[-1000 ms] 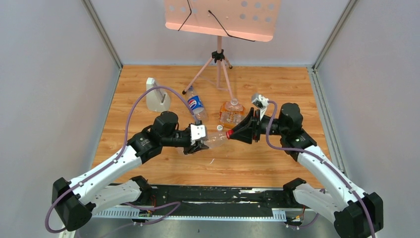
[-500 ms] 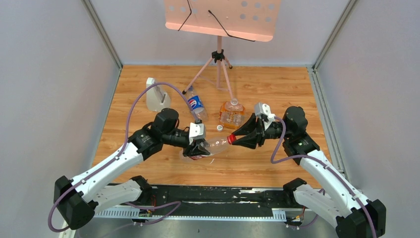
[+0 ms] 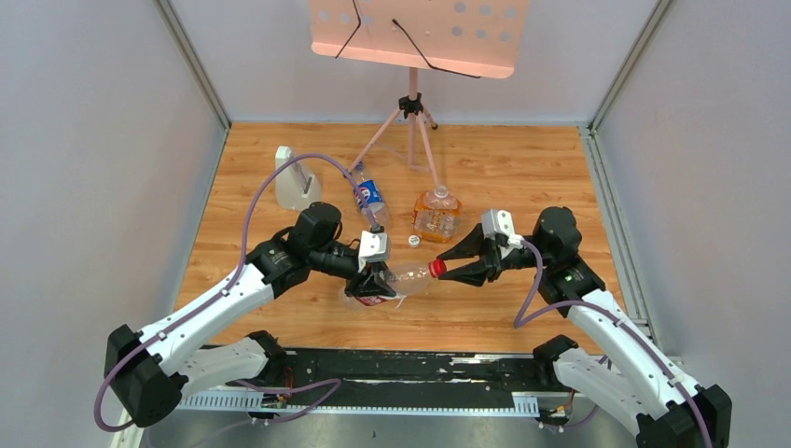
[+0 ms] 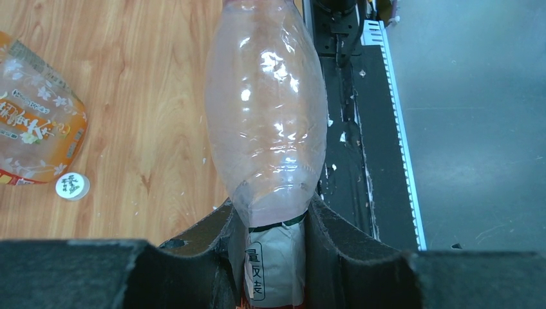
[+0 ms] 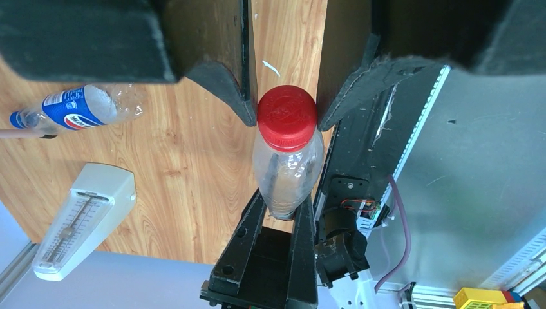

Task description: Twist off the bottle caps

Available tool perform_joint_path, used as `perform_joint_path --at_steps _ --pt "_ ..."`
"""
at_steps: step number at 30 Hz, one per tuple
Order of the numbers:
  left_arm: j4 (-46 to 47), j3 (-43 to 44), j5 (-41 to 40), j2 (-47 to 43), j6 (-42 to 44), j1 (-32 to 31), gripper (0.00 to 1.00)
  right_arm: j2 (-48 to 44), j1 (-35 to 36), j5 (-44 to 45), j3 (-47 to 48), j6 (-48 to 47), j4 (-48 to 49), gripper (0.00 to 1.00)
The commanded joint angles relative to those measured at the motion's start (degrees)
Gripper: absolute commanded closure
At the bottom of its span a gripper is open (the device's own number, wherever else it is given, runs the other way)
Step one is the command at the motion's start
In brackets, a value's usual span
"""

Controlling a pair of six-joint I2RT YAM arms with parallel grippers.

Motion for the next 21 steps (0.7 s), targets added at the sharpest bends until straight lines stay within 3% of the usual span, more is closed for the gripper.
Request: perform_joint_path --at_steps 1,3,6,9,18,21 --pt "4.44 2.52 2.39 -0.93 0.73 -1.14 1.0 0.06 0.75 5.14 0.22 2.6 2.06 0.81" --pt "5.1 2.27 2.01 -1.07 0.52 -1.14 1.0 -0.06 0.77 5.34 -0.17 3.2 2.11 0.81" --pt "5.57 2.17 1.71 -1.16 0.33 -1.14 1.0 -0.72 0.72 6.25 -0.95 5.44 3.4 0.61" --pt "5.56 2.09 1.05 -1.34 0.34 -1.14 1.0 -1.27 0.75 6.83 -1.59 7.82 5.66 0.55" --pt "4.91 1.87 -1.38 -2.23 0.77 -1.14 1.0 -1.09 0.73 10.33 -1.1 11.98 5.99 0.45" --pt "4.37 1.74 -6.04 -2.4 0.79 -1.14 1.0 -1.29 0.73 10.97 -0.64 14.18 5.81 0.41"
